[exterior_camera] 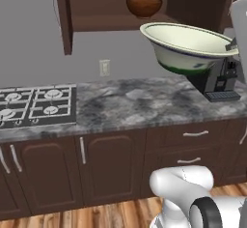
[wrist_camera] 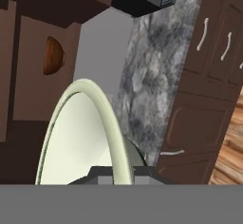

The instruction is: Move the bowls from the cabinet to the plates on the dining table.

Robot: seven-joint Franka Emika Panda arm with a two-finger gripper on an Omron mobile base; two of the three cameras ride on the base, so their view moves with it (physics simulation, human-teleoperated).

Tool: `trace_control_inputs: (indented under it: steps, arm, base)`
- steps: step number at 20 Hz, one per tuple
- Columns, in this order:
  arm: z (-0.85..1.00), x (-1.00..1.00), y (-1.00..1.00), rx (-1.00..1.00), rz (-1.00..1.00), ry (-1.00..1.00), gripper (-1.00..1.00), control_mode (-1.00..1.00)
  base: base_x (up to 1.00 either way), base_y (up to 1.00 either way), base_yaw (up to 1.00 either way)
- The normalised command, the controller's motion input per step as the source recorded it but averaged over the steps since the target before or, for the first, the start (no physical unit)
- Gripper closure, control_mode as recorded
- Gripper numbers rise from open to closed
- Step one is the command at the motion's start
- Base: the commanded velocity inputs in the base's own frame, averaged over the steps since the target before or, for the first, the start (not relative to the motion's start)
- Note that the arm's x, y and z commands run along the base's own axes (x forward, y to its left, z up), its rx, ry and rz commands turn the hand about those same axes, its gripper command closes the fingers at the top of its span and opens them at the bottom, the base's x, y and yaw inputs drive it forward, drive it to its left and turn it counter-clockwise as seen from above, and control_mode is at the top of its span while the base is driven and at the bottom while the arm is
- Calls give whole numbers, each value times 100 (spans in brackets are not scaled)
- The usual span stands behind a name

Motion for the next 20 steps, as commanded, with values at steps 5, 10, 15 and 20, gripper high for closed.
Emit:
trace_control_inputs:
  steps: [5,10,15,20]
  arm:
    - [0,0,0,0,0,0,100,100]
    - [0,0,0,0,0,0,100,100]
    - [0,0,0,0,0,0,100,100]
    - [0,0,0,0,0,0,100,100]
  base:
    - [-1,0,25]
    - [-1,0,25]
    - [-1,0,25]
    - [0,0,25]
